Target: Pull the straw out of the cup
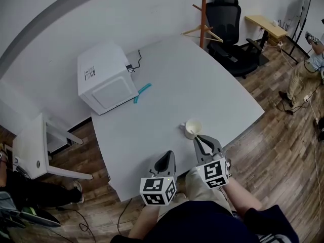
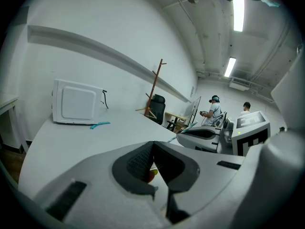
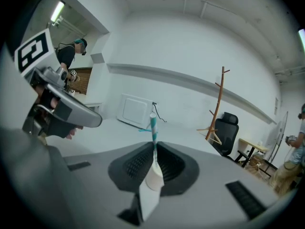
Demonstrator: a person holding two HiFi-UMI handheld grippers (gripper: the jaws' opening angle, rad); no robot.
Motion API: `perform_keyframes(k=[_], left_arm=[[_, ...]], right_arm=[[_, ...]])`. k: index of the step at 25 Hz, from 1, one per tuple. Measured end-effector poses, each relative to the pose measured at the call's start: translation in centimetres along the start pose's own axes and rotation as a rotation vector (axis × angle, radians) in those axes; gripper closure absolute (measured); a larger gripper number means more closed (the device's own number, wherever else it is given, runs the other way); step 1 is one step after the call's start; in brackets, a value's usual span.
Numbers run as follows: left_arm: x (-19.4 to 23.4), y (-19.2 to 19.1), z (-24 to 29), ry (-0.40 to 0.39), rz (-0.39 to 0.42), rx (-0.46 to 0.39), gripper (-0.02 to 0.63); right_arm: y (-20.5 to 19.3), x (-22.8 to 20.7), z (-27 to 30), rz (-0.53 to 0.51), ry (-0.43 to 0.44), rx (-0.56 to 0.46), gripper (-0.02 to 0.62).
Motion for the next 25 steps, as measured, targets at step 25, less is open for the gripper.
perform_keyframes(k=[25], left_arm=[[-1.7,-1.5,-4.4,-0.092,0.056,0.006,0.591]], right_arm=[[2.1,4.3,-8.1,0.079,-0.043,-0.106,0.552]])
Point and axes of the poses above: the fingertips, and each gripper's own axes: z forward along the fingers, x to its left, y out of its top, the point moved 8 cm from there along -z, backward along the fingers, and after that the axes turned 3 degrees about -y, right-handed, at the moved point
